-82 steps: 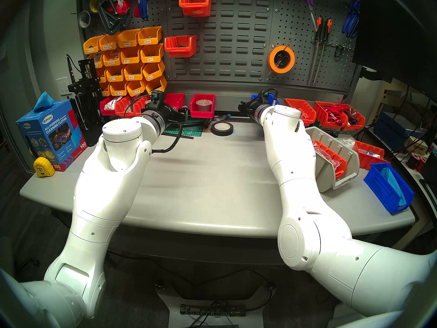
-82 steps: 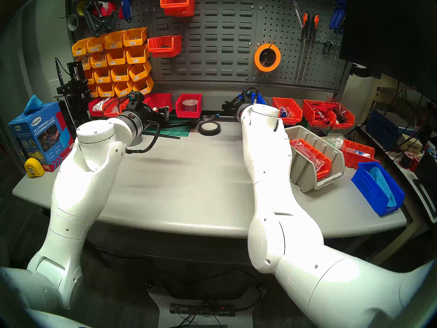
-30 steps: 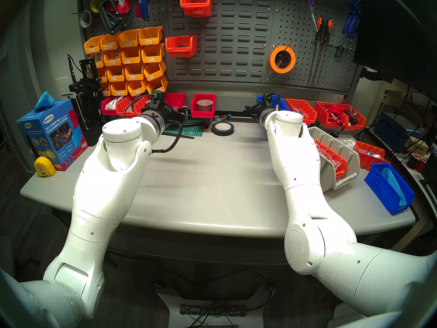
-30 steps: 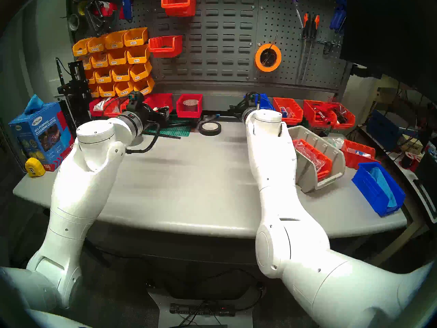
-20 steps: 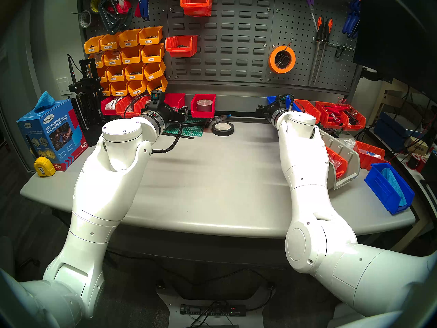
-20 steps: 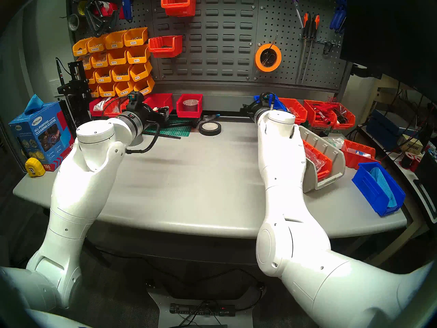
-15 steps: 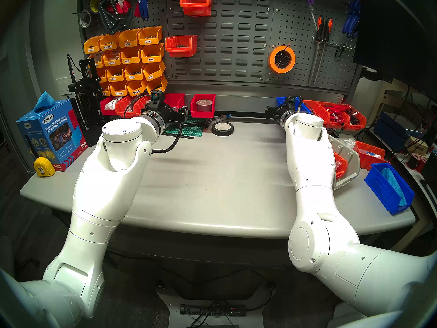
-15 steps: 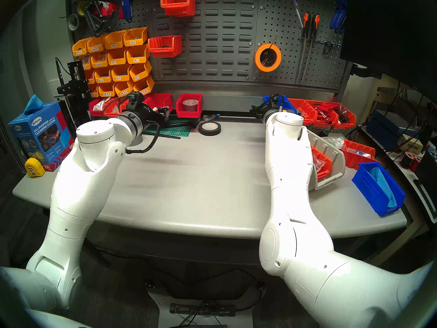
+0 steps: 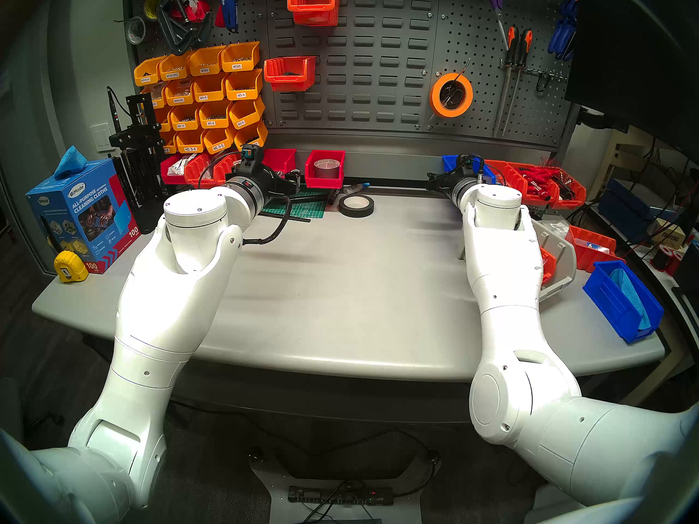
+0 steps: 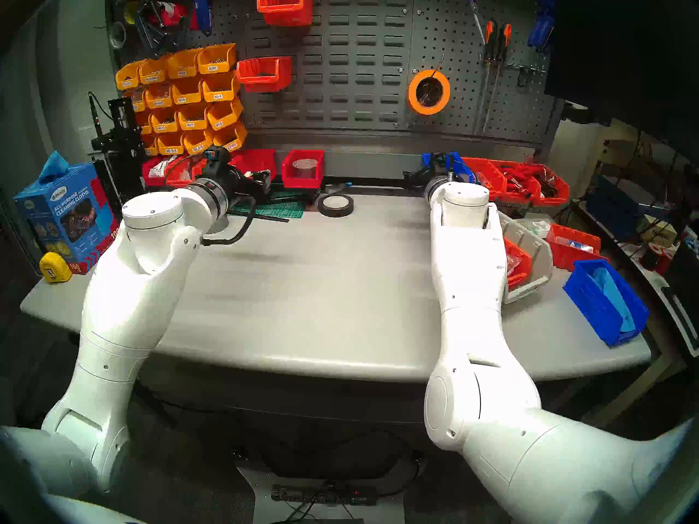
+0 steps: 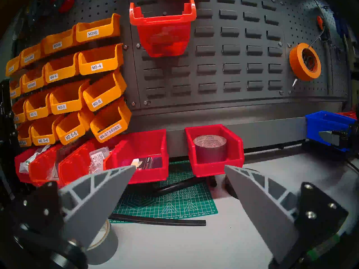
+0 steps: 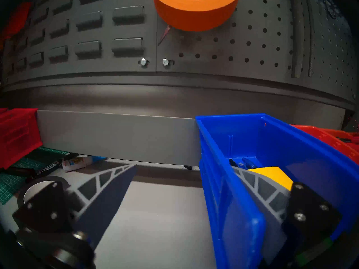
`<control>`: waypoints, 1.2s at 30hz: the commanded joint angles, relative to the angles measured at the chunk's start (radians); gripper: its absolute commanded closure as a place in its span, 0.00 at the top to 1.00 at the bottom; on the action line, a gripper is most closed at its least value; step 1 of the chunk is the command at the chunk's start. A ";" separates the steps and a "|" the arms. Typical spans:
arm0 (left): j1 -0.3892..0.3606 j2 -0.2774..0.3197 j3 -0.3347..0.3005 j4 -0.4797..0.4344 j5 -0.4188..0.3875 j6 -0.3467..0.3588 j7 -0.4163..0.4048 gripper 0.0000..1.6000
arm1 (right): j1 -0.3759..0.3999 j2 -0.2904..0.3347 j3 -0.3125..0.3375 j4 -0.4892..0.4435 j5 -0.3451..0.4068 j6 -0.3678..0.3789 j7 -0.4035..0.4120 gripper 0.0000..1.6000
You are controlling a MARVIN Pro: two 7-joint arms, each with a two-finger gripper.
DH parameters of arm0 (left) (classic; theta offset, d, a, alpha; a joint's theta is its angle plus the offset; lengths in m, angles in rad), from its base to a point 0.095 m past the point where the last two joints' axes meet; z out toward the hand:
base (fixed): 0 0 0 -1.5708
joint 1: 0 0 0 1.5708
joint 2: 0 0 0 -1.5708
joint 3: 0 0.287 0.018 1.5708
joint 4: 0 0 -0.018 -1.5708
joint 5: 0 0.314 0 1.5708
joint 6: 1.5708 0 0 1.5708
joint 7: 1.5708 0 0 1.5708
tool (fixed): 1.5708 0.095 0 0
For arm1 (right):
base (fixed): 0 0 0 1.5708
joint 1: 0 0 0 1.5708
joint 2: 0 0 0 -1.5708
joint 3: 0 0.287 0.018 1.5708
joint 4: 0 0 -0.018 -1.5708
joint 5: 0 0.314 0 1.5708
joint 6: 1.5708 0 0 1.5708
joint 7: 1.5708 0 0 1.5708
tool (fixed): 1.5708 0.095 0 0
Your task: Hang all the unorganized tool boxes onto the wall
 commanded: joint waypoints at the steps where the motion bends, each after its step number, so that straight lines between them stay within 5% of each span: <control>1: -0.019 -0.001 -0.001 -0.012 0.003 -0.013 -0.002 1.00 | 0.001 0.020 -0.006 -0.037 -0.010 -0.006 0.010 1.00; 15: -0.019 0.001 0.000 -0.012 0.000 -0.014 0.000 1.00 | -0.006 -0.053 -0.028 -0.110 0.000 0.026 -0.001 1.00; 24: -0.020 0.002 0.001 -0.012 -0.001 -0.015 0.001 1.00 | -0.074 -0.055 -0.023 -0.229 -0.001 0.086 0.006 1.00; 36: -0.020 0.003 0.003 -0.011 -0.004 -0.016 0.002 1.00 | -0.097 -0.050 -0.016 -0.240 0.002 0.094 0.004 1.00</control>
